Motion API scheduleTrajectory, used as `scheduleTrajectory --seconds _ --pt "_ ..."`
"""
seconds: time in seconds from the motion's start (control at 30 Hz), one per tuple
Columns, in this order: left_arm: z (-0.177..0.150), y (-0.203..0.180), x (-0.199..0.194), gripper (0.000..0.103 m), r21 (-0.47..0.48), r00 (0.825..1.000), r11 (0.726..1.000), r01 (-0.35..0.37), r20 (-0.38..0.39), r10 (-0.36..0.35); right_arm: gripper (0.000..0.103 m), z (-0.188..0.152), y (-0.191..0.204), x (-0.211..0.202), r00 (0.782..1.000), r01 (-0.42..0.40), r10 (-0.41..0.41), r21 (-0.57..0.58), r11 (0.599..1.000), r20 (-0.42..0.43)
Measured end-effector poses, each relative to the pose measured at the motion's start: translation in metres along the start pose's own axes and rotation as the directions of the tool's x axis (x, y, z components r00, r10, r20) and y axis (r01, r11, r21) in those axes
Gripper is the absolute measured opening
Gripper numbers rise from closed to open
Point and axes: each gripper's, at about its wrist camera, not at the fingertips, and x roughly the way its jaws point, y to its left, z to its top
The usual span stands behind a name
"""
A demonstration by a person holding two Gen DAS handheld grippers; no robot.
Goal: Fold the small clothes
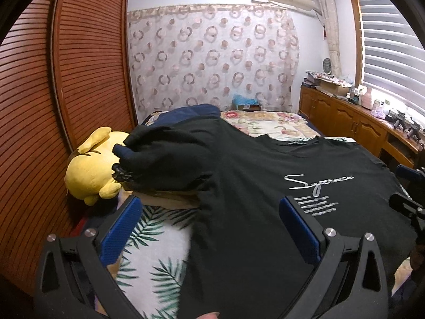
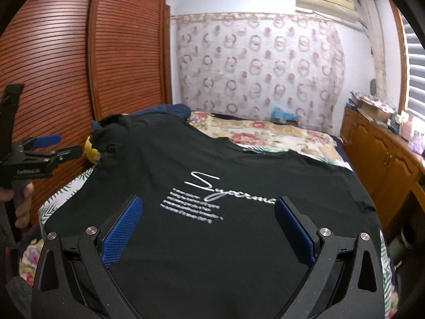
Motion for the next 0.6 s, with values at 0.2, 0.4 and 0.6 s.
scheduleTrajectory --seconds 0.2,0.4,0.6 --pt "0.009 0.027 0.022 0.103 0.010 1.000 1.000 0.008 -0.023 -0.007 0.101 0.008 0.007 0.019 0.999 -0.052 0.052 -0.029 0.998 0.007" --pt "0.026 0.053 0.043 0.103 0.038 0.999 0.999 0.013 -0.036 -0.012 0.101 0.017 0.013 0.043 0.995 -0.099 0.099 -0.057 0.993 -0.002" --pt "0.047 0.070 0.066 0.098 0.068 0.998 0.998 0.008 -0.055 -0.004 0.101 0.025 0.009 0.066 0.993 -0.115 0.114 -0.061 0.991 -0.025"
